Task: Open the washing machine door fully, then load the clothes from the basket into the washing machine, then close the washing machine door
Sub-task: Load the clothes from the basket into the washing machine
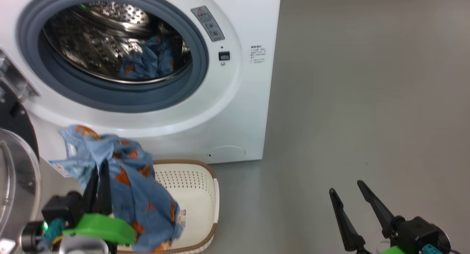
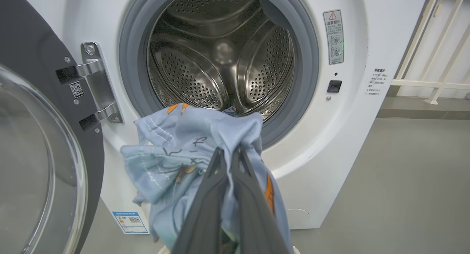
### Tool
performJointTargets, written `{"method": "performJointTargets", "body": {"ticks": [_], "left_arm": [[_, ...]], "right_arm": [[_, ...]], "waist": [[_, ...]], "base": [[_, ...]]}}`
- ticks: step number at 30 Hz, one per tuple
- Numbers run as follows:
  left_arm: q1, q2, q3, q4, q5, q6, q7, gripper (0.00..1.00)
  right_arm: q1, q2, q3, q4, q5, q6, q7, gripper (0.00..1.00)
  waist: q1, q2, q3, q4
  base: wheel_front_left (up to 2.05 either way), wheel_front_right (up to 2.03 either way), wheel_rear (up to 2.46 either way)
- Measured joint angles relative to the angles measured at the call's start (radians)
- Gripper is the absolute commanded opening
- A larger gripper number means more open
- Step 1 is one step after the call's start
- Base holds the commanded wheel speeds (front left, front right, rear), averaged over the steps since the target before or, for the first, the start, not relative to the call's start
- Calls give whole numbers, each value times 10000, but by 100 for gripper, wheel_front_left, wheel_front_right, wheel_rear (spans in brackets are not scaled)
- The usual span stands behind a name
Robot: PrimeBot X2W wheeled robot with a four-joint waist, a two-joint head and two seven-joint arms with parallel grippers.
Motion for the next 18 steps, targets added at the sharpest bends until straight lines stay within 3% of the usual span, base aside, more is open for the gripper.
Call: {"method": "performJointTargets", "body": {"ticks": [10, 18], "left_arm": [[-2930, -46, 424, 1896, -757, -546, 178, 0], [-5929, 416, 577, 3781, -982, -1137, 1197, 0]], "right_arm": [[-1099, -267, 245, -52, 107, -2, -155, 100], [-2301, -362, 757, 272, 430, -2, -731, 100]], "waist": [[0, 0, 1374, -221], [0, 0, 2779, -643]], "base": [[0, 0, 0], [0, 0, 0]]}}
